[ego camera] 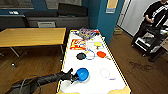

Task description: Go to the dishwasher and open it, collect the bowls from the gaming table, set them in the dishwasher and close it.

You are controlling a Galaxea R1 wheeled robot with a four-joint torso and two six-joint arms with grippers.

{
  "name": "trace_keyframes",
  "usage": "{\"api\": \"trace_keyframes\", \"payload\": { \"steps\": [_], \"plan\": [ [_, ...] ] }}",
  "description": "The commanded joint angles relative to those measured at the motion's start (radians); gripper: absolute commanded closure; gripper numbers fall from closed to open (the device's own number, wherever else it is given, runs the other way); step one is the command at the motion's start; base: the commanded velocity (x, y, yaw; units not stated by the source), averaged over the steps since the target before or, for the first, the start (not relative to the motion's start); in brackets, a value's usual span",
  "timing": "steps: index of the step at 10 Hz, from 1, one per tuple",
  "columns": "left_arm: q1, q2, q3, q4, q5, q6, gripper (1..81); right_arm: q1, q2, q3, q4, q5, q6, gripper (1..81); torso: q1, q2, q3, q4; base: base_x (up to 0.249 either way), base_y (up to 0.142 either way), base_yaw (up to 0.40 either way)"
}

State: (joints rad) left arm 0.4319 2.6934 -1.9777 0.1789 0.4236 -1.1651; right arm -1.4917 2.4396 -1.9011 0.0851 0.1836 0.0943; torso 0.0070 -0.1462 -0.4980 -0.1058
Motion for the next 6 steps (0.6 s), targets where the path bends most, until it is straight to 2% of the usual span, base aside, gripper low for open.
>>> {"api": "trace_keyframes", "payload": {
  "steps": [1, 3, 5, 6],
  "plan": [
    [-0.126, -0.004, 0.097, 0.086, 0.027, 0.007, 81.1, 0.018, -0.044, 0.005, -0.001, -0.067, -0.002, 81.1, 0.000, 0.000, 0.000, 0.000, 0.000, 0.000, 0.000],
    [-0.132, -0.057, 0.184, 0.118, 0.027, 0.007, 81.1, 0.020, -0.043, 0.010, -0.002, -0.067, -0.004, 81.1, 0.000, 0.000, 0.000, 0.000, 0.000, 0.000, 0.000],
    [-0.176, -0.162, 0.355, 0.172, 0.027, 0.004, 81.1, 0.021, -0.040, 0.011, -0.004, -0.076, -0.005, 81.1, 0.000, 0.000, 0.000, 0.000, 0.000, 0.000, 0.000],
    [-0.201, -0.221, 0.447, 0.184, 0.029, 0.007, 81.1, 0.023, -0.038, 0.013, -0.004, -0.079, -0.005, 81.1, 0.000, 0.000, 0.000, 0.000, 0.000, 0.000, 0.000]
  ]
}}
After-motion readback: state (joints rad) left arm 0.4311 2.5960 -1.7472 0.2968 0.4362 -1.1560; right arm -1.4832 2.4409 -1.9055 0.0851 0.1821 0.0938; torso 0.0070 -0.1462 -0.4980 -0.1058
